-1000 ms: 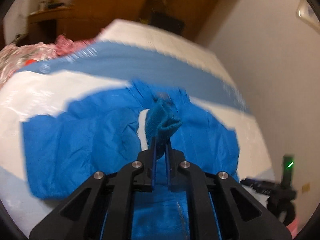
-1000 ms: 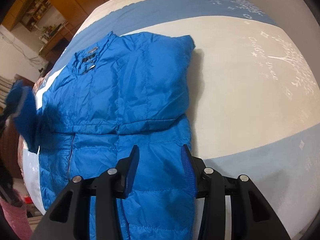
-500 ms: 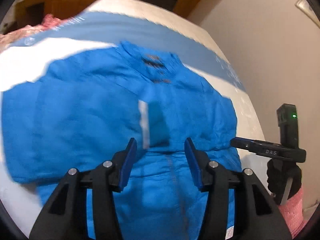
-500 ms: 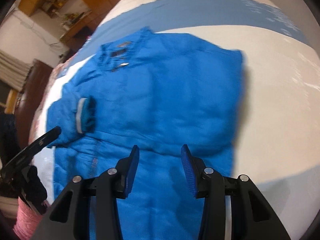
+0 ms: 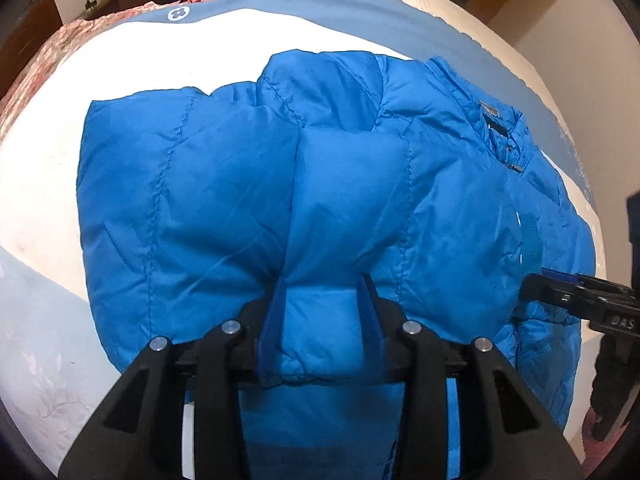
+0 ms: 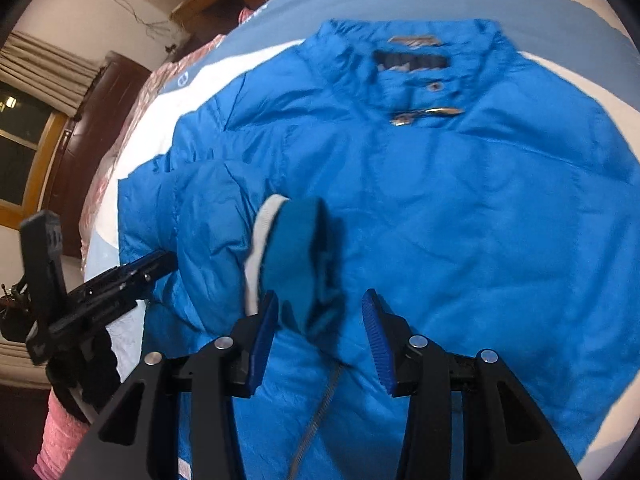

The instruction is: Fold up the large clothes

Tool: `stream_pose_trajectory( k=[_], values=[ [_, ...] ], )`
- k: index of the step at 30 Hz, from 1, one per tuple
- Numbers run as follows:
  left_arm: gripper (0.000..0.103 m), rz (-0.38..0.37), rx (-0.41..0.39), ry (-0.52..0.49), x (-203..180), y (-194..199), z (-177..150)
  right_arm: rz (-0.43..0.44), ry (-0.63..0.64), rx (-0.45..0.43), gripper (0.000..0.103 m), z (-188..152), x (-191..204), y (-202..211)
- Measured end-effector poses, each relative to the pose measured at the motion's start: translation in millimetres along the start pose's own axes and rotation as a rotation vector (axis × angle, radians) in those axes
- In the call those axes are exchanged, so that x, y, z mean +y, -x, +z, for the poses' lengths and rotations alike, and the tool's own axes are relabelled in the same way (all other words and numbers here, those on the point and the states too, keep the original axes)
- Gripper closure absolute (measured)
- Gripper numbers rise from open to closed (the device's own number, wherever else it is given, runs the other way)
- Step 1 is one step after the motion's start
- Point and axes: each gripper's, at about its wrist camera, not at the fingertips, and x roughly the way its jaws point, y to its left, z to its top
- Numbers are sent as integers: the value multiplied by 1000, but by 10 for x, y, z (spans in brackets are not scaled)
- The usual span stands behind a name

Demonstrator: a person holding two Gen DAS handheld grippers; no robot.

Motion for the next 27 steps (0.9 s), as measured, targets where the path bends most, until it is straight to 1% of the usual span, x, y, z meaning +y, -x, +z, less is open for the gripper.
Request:
stream_pose_trajectory(
  k=[1, 2, 3, 4, 8, 9, 11, 13, 16, 17, 19, 23, 25, 27],
  values=[
    [65, -2, 1, -1, -15, -8, 6, 0, 7, 6, 60, 23, 19, -66],
    [64, -4, 2, -1, -17, -15, 5, 0, 19, 8, 70, 35, 36, -95],
    [64, -9, 5, 1, -15, -23, 24, 4, 34, 6, 82, 45, 57, -115],
    [64, -13, 8, 2, -17, -26, 39, 19, 38, 4, 89, 46, 62, -111],
    [65, -40, 3, 8, -8, 87, 29, -1, 52, -45, 91, 22, 27, 65],
    [65, -56, -9, 5, -43, 142, 49, -2, 38, -64, 91, 13, -28, 157],
    [65, -54, -50, -19, -154, 265, 92, -26, 15, -93, 91, 1, -146, 301],
    [65, -64, -73, -41, -242, 356, 120, -85, -5, -129, 91, -42, -338, 509],
    [65, -73, -91, -78, -436, 391, 183, -184, -42, -171, 91, -119, -606, 761],
    [65, -74, -92, -90, -473, 396, 184, -238, -65, -194, 91, -181, -767, 901],
    [65, -66, -89, -114, -602, 346, 197, -286, -116, -216, 91, -270, -1045, 1097],
    [65, -61, -54, -139, -796, 150, 207, -295, -207, -228, 91, -459, -1535, 1338],
    [65, -46, -36, -155, -852, 53, 194, -294, -231, -224, 91, -520, -1661, 1345],
    [65, -24, -19, -167, -867, -53, 166, -268, -264, -213, 91, -587, -1789, 1287]
  ],
)
